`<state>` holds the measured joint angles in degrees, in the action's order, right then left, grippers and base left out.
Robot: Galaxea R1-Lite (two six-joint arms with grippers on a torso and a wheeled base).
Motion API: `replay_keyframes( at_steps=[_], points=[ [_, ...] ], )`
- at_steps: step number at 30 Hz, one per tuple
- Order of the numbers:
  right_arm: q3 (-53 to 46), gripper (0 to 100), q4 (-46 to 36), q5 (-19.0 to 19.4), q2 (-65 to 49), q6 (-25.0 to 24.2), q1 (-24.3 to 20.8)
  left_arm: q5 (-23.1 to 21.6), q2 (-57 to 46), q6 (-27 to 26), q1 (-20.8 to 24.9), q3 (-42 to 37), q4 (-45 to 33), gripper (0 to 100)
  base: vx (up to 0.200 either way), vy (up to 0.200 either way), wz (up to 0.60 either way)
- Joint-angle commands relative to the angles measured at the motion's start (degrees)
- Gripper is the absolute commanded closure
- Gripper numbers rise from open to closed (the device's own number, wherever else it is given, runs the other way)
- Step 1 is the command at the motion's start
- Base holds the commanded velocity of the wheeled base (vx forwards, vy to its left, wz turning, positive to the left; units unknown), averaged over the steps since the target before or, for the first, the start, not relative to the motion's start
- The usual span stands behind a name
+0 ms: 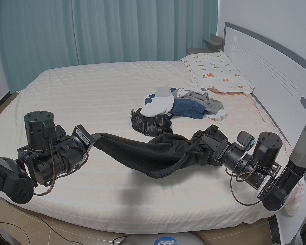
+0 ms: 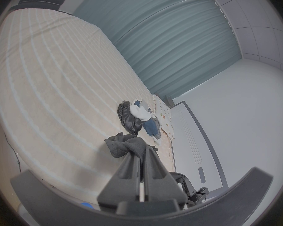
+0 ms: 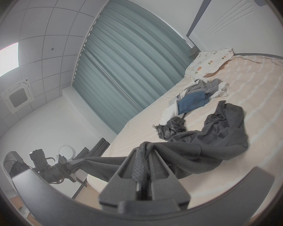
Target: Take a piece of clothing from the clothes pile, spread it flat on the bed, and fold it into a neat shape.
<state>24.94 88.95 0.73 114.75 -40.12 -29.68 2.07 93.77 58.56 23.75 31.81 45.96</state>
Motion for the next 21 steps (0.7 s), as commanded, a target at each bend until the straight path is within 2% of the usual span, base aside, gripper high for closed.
replay_keyframes(
  at_steps=[1, 9, 21],
  points=[
    [0.5, 100, 0.7, 0.1, -0.4, 0.1, -0.1, 0.0, -0.3, 0.1, 0.0, 0.0, 0.0, 100, 0.000, 0.200, 0.00],
    [2.0, 100, 0.7, 0.1, -0.7, 0.2, -2.4, 0.0, -0.3, -0.1, -1.1, 0.0, 0.0, 100, 0.000, 0.200, 0.00],
    [2.0, 100, 0.7, 0.1, -1.2, 0.4, -2.5, 0.0, -0.5, -0.1, -1.2, -0.1, -0.1, 100, 0.000, 0.200, 0.00]
  ],
)
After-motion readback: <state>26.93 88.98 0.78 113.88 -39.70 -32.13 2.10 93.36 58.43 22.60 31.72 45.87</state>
